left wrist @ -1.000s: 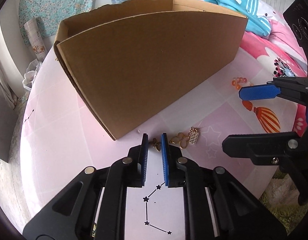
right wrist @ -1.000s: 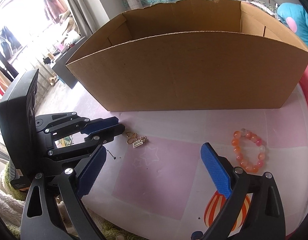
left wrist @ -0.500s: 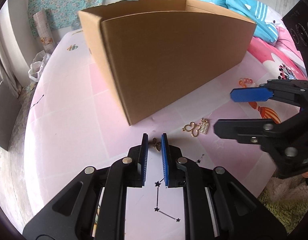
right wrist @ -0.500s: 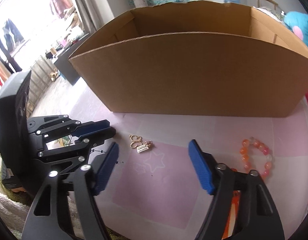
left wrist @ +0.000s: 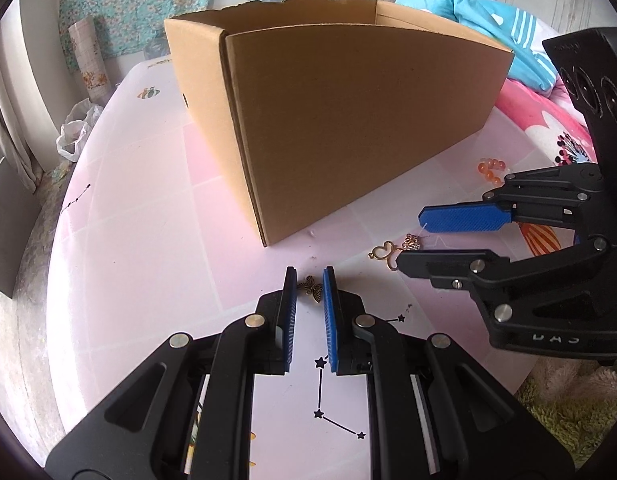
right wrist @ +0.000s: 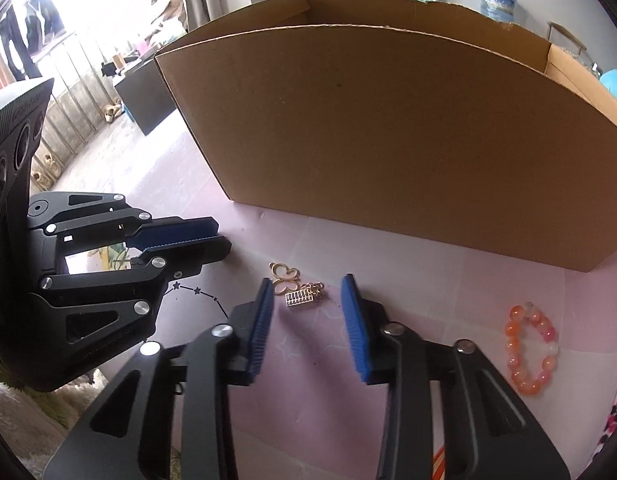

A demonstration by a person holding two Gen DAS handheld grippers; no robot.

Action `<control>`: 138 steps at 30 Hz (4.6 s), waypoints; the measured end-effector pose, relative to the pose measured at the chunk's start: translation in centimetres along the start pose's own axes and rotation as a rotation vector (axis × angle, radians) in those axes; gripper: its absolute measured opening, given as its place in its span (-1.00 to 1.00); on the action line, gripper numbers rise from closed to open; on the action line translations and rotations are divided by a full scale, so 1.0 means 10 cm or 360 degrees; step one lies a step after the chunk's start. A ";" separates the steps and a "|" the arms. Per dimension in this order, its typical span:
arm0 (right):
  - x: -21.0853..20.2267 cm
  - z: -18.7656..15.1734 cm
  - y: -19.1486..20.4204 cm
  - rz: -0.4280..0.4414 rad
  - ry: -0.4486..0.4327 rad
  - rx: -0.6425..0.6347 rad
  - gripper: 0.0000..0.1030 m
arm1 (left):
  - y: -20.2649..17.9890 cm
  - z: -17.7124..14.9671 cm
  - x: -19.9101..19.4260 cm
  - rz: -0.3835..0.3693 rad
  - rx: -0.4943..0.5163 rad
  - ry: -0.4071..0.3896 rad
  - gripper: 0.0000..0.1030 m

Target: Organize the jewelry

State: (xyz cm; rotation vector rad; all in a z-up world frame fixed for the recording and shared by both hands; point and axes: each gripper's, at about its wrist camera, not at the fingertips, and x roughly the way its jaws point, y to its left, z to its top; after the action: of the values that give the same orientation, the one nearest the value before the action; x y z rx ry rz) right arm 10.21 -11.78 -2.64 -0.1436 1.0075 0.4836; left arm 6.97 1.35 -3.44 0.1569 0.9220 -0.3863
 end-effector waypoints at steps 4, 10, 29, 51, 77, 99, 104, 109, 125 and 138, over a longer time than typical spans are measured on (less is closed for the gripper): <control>-0.02 0.00 0.01 -0.0015 0.0001 -0.0036 -0.76 | 0.01 0.00 0.00 -0.0002 0.0000 0.0000 -0.77; -0.06 -0.05 -0.05 0.0003 0.0013 -0.0017 -0.91 | 0.01 -0.02 -0.01 0.0005 0.0001 -0.0007 -0.77; -0.13 -0.03 -0.26 0.0056 -0.0043 0.0153 -0.46 | 0.01 -0.01 -0.01 0.0009 0.0011 -0.0009 -0.77; -0.17 0.00 -0.23 0.0008 -0.0060 0.0112 -0.94 | 0.01 -0.01 0.00 0.0005 0.0013 -0.0018 -0.77; -0.10 -0.10 -0.10 -0.0028 -0.0008 0.0055 -0.73 | -0.01 0.02 0.00 0.0023 0.0018 0.0002 -0.77; -0.56 -0.09 -0.37 -0.0041 -0.0189 0.0229 -0.92 | 0.02 -0.04 -0.04 0.0007 0.0012 -0.0013 -0.77; -0.65 -0.08 -0.46 -0.0045 -0.0233 0.0253 -0.92 | -0.02 -0.02 -0.13 0.0022 0.0027 -0.0029 -0.77; -0.79 -0.07 -0.51 -0.0045 -0.0303 0.0260 -0.92 | -0.11 0.05 -0.32 0.0013 0.0057 -0.0090 -0.77; -1.61 0.36 -0.81 -0.0040 -0.0756 0.0191 -0.92 | -0.40 0.90 -1.07 -0.0204 0.0172 -0.0496 -0.76; -1.19 0.76 -1.44 -0.0118 -0.0688 0.0327 -0.92 | -0.44 1.61 0.09 -0.0302 0.0041 -0.0078 -0.77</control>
State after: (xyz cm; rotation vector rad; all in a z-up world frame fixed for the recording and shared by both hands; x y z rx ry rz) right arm 17.39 -25.82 9.84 0.1052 0.6198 0.3218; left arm 17.72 -7.70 5.64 0.0833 0.8865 -0.5759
